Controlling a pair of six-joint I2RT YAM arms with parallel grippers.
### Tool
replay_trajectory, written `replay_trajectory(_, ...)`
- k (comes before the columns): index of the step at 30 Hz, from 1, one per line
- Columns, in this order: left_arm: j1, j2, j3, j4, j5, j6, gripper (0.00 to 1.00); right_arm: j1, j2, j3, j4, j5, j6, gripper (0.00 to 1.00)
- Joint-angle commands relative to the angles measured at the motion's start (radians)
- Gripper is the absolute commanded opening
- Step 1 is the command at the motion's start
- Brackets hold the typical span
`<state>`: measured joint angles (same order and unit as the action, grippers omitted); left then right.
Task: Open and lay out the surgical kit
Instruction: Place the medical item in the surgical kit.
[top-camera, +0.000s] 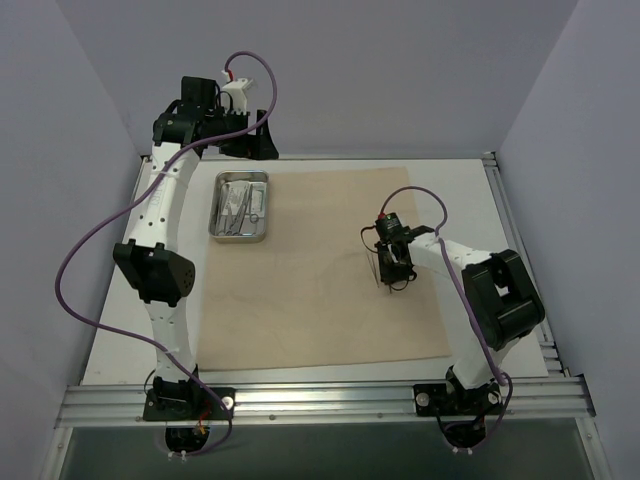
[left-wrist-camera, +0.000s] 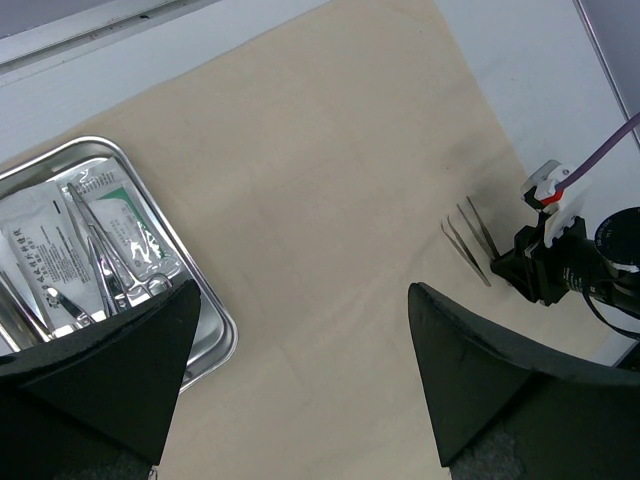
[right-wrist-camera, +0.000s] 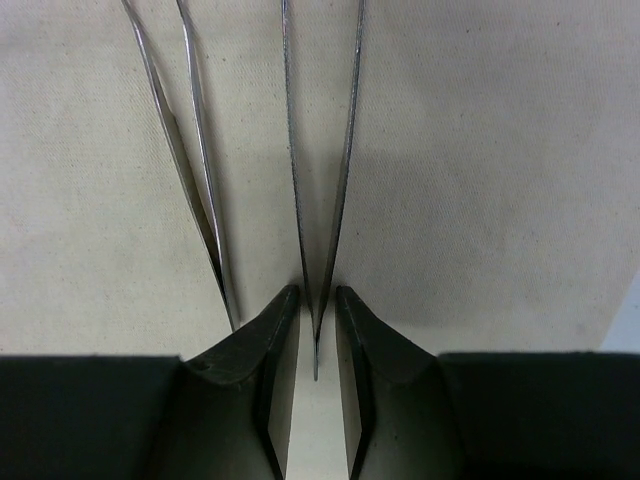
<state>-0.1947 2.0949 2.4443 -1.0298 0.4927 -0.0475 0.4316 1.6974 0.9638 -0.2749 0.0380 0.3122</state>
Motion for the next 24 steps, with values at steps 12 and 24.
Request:
replay_trajectory(12,0.003,-0.053,-0.004,0.008,0.001,0.006,0.94,-0.019,0.042,0.076,-0.003,0.000,0.041,0.13)
replay_trajectory(24,0.005,-0.052,-0.007,0.008,-0.006,0.009,0.94,-0.025,0.067,0.099,0.008,-0.006,0.034,0.10)
